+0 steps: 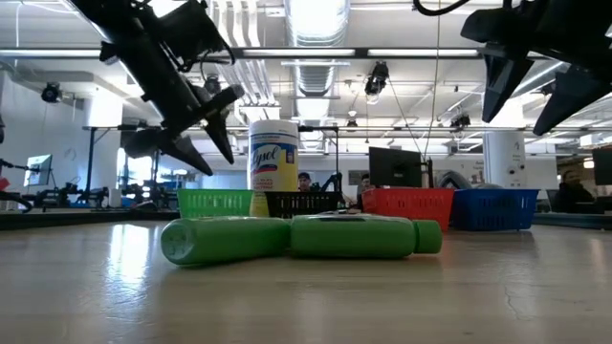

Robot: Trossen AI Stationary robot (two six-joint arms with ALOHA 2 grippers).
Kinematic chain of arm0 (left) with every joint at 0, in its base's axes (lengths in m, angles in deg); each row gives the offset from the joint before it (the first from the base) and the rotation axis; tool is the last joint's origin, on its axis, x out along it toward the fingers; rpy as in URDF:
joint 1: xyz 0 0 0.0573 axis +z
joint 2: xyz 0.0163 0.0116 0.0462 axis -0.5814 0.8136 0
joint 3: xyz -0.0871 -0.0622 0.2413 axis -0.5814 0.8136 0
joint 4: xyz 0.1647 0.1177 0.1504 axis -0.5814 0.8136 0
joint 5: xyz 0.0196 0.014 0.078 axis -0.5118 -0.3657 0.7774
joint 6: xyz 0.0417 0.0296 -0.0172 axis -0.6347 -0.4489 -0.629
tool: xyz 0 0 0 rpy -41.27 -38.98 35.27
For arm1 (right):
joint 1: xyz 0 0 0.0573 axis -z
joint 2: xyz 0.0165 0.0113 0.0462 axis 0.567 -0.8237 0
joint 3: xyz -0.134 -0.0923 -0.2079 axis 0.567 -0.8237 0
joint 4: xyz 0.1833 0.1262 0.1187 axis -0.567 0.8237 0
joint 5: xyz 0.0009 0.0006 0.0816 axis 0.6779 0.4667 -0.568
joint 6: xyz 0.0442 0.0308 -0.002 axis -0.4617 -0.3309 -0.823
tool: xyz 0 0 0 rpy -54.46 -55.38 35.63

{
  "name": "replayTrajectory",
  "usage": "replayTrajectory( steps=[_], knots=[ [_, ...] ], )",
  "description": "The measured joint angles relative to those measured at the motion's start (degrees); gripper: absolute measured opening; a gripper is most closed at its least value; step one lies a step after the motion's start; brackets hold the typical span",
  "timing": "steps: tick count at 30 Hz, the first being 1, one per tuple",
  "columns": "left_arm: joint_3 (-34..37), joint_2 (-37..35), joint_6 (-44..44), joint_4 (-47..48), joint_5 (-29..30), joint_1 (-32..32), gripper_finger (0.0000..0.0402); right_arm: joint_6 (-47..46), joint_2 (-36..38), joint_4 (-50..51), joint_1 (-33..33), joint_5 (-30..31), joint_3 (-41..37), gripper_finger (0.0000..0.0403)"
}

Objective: Pick & Place Travel size toiletries
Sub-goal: Put the blue shave cream into the green bin

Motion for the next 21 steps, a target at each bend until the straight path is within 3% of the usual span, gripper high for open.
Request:
replayTrajectory(
  steps=[6,13,17,21],
  knots=[
    [-0.1,-1.9,-7.0,0.2,1.4,-2.9,0.0202,6.0,-0.1,-5.6,0.0,-1.6,0.0,0.0338],
    [-0.5,-3.1,-25.0,-3.3,-12.6,-13.8,0.0202,18.0,-1.7,-18.2,0.0,-4.2,0.0,0.0321],
    [-0.5,-0.2,-29.4,-5.2,-9.9,-21.5,0.0202,18.2,-3.4,-17.5,0.2,-6.3,0.0,0.0318],
    [-3.0,5.6,-42.1,-15.2,-8.8,-26.8,0.0202,18.2,-4.6,-17.5,0.2,-7.9,0.0,0.0325]
  ],
)
